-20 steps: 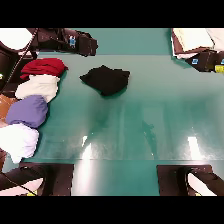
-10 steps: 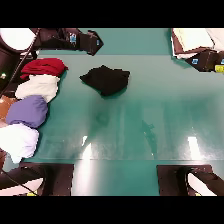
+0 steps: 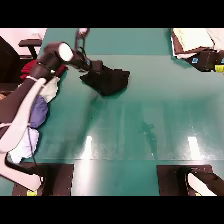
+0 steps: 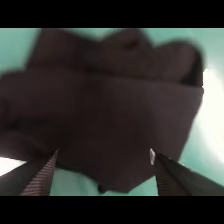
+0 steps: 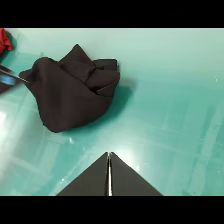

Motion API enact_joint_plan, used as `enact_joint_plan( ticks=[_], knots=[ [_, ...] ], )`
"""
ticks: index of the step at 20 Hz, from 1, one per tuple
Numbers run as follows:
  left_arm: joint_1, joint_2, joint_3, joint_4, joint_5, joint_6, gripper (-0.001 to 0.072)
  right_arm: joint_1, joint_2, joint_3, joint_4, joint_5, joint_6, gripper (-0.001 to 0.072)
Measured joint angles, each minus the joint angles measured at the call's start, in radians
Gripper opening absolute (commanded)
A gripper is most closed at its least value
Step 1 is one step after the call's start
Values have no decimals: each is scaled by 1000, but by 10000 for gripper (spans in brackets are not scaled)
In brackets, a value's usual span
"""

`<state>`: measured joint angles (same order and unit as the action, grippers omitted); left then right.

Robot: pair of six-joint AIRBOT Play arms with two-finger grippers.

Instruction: Fold the shirts.

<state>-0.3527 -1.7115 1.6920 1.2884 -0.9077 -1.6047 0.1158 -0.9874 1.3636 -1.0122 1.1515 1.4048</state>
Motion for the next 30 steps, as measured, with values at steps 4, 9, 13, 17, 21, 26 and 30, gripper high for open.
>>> enact_joint_plan(
  ticks=[4,9,13,17,21,26,30],
  knots=[
    [-18,-116,0,-90,49,51,500,0,0,0,0,0,0,17],
    [-32,-159,42,-126,82,84,22,0,0,0,0,0,0,16],
    [-20,-139,186,-105,-5,91,21,0,0,17,0,1,1,16],
    [-13,24,332,-46,-77,124,22,0,0,121,0,5,0,16],
    [-13,250,378,-27,-170,170,22,0,0,263,-6,29,0,16],
    [-90,386,346,-18,-338,193,23,0,0,404,-9,71,0,16],
    [-224,397,159,-30,-346,205,578,0,0,455,-9,108,0,16]
  ],
)
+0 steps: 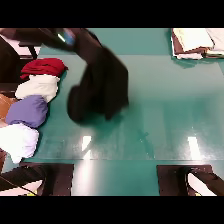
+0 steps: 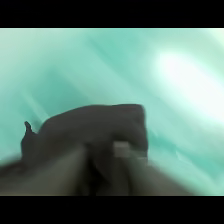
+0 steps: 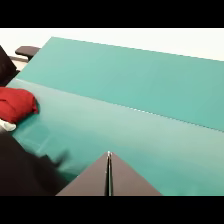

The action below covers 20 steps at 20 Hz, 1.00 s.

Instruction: Fold the shirts.

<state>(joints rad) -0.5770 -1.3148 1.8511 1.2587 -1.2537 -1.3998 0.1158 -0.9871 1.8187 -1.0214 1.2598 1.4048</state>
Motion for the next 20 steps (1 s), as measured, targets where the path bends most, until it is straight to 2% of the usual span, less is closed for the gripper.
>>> enact_joint_plan(
  ticks=[4,7,8,9,15,20],
  knots=[
    [-46,-6,-144,42,41,8,578,0,0,14,0,38,0,16],
    [61,4,-181,158,48,-49,577,0,0,18,0,51,0,16],
    [122,5,-199,187,48,-77,546,0,0,18,0,54,0,16],
    [188,6,-226,198,49,-103,484,0,0,18,0,55,0,16],
    [489,9,-547,92,70,-154,488,0,0,18,0,60,0,16],
    [569,10,-808,6,89,-127,489,0,0,18,1,60,0,16]
  ],
)
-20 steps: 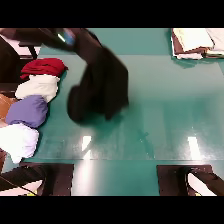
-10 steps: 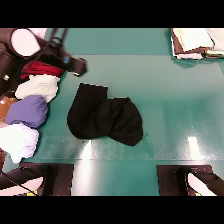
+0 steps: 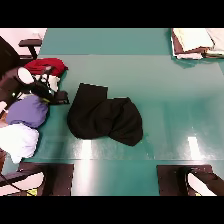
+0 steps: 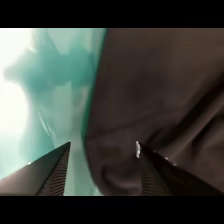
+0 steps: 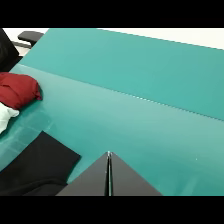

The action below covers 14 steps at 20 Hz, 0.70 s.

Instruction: Fold the shirts.

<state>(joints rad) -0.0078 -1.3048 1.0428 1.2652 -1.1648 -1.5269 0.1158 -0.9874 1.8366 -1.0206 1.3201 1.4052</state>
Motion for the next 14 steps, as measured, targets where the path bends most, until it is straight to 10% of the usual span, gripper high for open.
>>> enact_joint_plan(
  ticks=[7,9,14],
  knots=[
    [19,3,-193,-104,37,51,467,0,-2,0,1,1,0,16],
    [18,0,-216,-162,53,80,21,0,-13,0,0,14,0,16],
    [21,33,-175,-220,74,111,23,0,-107,-1,-2,176,17,16]
  ],
)
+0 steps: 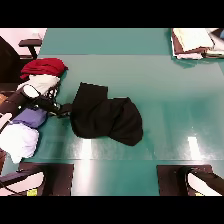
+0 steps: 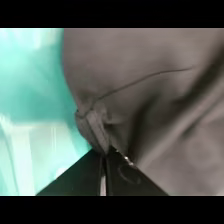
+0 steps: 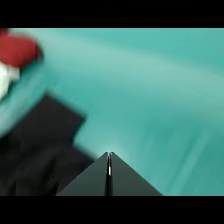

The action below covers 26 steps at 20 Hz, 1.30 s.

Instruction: Fold the shirts.

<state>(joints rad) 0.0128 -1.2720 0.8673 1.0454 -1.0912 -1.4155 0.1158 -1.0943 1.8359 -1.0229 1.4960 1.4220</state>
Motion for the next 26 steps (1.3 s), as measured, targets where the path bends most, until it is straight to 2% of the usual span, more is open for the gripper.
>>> enact_joint_plan(
  ticks=[3,6,7,8,9,10,11,14,16,17,18,19,23,26],
  knots=[
    [1,53,92,-2,3,6,23,0,-80,-66,-1,114,22,16],
    [1,95,190,2,2,8,23,5,-122,-260,-2,119,35,34],
    [1,102,211,3,-1,8,23,12,-129,-352,2,87,37,267],
    [1,108,229,5,-2,9,23,23,-135,-444,3,48,39,597],
    [1,112,240,8,-5,9,23,36,-138,-544,11,-2,40,616],
    [1,114,250,8,-6,10,23,51,-143,-636,30,-53,40,566],
    [1,116,256,8,-8,10,23,69,-151,-727,54,-109,42,482],
    [1,119,266,10,-5,10,23,138,-196,-915,132,-251,29,478],
    [1,120,269,10,-3,10,23,193,-236,-976,176,-332,8,429],
    [1,120,270,11,-3,10,23,219,-252,-994,194,-366,0,342],
    [1,120,271,11,-2,10,23,243,-266,-1007,209,-398,-9,155],
    [1,120,271,12,-1,10,23,266,-276,-1017,220,-433,-17,23],
    [1,127,309,29,-1,10,22,288,-248,-1008,211,-527,-45,14],
    [1,172,426,47,-3,10,22,237,-137,-898,130,-504,-53,14]
  ],
)
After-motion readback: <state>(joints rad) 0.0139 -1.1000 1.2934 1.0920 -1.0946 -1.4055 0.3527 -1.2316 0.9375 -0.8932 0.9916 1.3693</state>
